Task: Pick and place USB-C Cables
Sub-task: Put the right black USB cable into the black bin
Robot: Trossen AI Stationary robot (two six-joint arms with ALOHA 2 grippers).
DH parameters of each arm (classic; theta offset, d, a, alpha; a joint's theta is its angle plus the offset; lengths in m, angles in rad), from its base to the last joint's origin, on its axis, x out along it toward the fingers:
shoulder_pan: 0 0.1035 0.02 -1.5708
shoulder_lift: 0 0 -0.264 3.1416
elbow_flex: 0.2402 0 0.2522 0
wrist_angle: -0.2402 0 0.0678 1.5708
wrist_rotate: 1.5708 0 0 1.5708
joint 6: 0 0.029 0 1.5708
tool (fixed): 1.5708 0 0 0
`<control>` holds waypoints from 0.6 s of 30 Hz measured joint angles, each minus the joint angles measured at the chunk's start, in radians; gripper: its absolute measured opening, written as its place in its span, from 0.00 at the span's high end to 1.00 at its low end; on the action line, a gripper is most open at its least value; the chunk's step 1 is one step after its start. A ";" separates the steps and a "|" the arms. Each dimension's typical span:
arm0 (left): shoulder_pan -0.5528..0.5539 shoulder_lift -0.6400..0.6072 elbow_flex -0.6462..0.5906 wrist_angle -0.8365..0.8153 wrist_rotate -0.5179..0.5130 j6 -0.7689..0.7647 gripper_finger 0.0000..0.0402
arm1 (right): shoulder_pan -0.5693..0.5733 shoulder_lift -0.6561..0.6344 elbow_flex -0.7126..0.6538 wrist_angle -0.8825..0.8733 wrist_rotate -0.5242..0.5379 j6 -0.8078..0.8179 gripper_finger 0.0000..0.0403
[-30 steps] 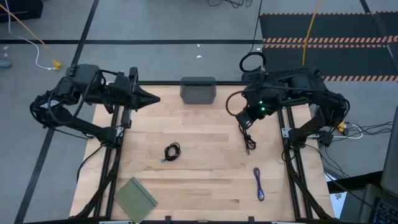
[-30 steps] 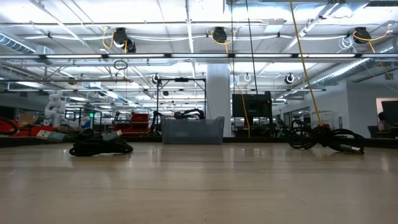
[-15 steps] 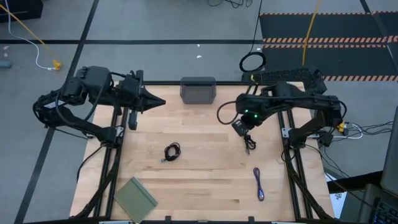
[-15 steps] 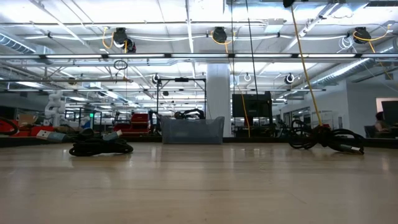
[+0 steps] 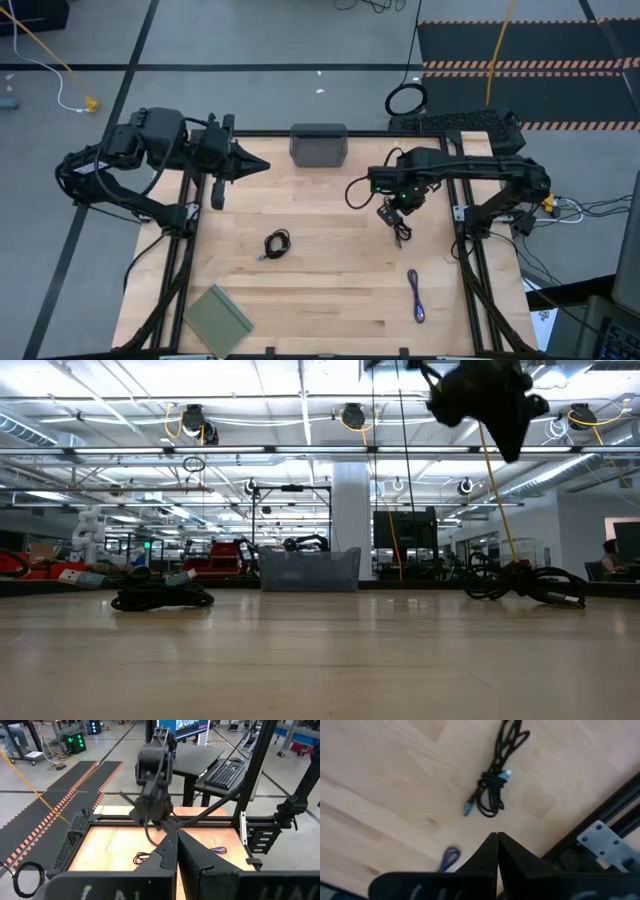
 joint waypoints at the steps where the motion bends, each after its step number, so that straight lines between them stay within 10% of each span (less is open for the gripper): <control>1: 0.000 0.001 0.000 0.000 0.000 0.000 0.99 | -0.004 0.000 -0.024 0.018 0.000 -0.007 1.00; 18: 0.000 0.031 0.000 0.003 0.000 -0.040 0.99 | -0.025 0.000 -0.137 0.209 0.011 -0.044 1.00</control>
